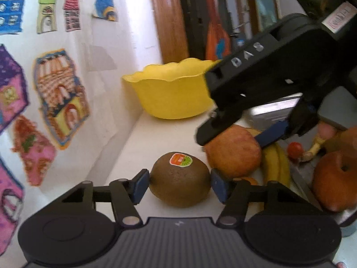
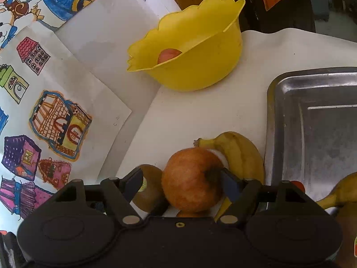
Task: Organize fruits
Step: 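Grasp the kiwi with the left gripper while the right gripper grasps the red apple, then lift the kiwi with the left tool while the right tool lifts the red apple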
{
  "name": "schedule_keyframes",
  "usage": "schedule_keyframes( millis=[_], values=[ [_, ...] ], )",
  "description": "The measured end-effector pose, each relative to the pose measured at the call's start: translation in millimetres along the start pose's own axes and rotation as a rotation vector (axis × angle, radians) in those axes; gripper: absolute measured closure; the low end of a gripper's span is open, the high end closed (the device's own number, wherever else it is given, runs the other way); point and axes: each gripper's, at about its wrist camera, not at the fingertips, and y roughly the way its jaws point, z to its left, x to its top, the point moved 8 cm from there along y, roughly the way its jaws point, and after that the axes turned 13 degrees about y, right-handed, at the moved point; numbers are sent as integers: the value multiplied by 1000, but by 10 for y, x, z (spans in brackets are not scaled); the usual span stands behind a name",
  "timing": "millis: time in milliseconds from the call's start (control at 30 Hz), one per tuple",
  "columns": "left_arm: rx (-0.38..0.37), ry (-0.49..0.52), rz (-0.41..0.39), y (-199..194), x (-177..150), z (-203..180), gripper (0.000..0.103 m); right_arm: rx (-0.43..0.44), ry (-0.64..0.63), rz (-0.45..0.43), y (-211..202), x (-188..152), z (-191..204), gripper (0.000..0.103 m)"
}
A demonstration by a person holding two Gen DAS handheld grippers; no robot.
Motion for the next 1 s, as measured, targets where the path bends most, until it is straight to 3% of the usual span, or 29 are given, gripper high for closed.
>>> schedule_keyframes(
  millis=[167,333,467,633,733,867,1000],
  values=[
    [-3,-60,-2,-95,-45,77,50,-13,-11,-4,-3,5,-16,33],
    [-3,-56,-8,-143,-51,107,57,-68,-59,-23,29,-25,42,33],
    [-15,-31,-10,-62,-70,107,43,-96,-104,-34,48,-57,70,34],
    [-29,30,-26,47,-32,63,37,-75,-121,-17,18,-32,10,42],
    [-52,45,-37,95,-2,53,23,-62,-137,-13,9,-33,6,42],
    [-42,69,-14,208,-18,48,24,-57,-159,-13,17,-35,20,41],
    [-17,64,45,280,-80,74,39,-71,-202,-12,42,-54,49,41]
  ],
)
